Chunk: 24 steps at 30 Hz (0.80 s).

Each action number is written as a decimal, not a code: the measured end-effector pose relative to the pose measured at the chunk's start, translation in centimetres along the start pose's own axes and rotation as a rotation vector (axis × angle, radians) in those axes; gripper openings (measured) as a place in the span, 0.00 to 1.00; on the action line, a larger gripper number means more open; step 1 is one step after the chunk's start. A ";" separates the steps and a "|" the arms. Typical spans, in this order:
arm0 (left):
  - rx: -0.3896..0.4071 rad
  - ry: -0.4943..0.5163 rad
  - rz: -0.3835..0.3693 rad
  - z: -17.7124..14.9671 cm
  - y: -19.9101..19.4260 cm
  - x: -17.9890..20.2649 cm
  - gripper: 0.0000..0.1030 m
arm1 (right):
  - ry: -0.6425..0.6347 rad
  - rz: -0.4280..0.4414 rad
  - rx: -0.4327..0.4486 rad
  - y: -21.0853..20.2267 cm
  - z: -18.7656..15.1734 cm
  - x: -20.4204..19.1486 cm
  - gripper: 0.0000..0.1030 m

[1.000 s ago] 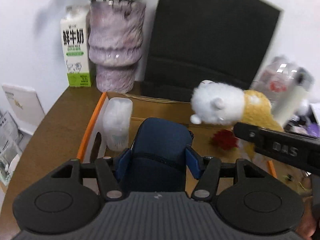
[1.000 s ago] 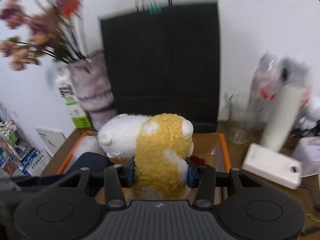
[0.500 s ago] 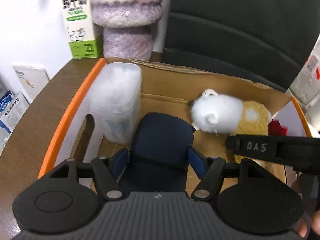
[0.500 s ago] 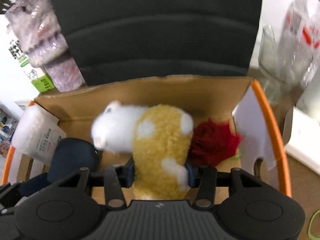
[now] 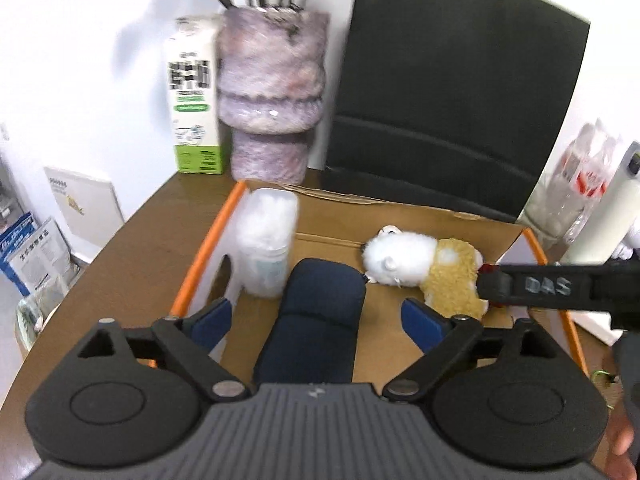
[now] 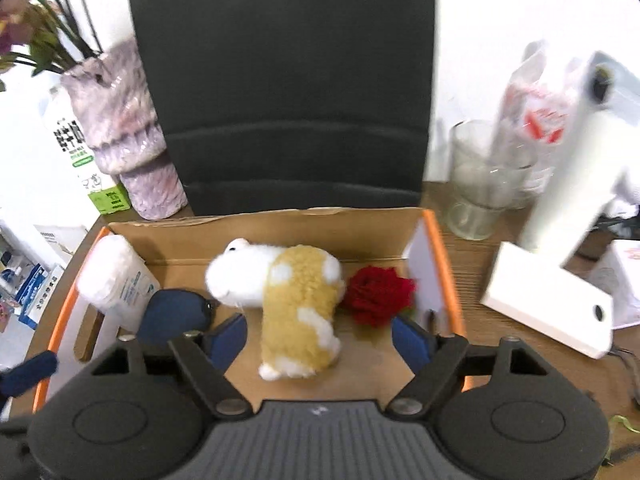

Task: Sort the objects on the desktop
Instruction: 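Lift both items, carry them into the box and open both tools, then withdraw both tools from the box back over the table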

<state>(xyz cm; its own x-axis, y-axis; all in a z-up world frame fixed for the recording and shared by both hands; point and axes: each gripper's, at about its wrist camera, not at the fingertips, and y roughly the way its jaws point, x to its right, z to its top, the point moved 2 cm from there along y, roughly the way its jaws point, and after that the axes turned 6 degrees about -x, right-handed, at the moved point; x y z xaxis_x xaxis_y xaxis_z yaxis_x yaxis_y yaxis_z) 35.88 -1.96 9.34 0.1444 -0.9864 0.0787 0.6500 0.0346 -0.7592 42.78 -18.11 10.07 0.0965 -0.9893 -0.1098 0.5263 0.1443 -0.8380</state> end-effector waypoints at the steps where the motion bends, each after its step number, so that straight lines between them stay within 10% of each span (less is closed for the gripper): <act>1: 0.004 -0.002 -0.004 -0.4 -0.7 -0.4 0.93 | -0.003 -0.001 0.015 -0.8 -0.7 -0.1 0.78; 24: 0.051 0.126 -0.114 -23.8 -14.8 -5.5 1.00 | -0.090 0.101 0.254 -13.9 -28.8 -0.9 0.85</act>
<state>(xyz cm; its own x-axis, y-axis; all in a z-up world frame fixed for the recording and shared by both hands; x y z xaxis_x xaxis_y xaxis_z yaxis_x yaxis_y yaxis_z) 7.75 -0.84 4.76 -0.0255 -0.9966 0.0784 0.6939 -0.0741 -0.7162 11.04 -19.86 6.42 0.2279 -0.9652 -0.1283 0.7037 0.2543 -0.6635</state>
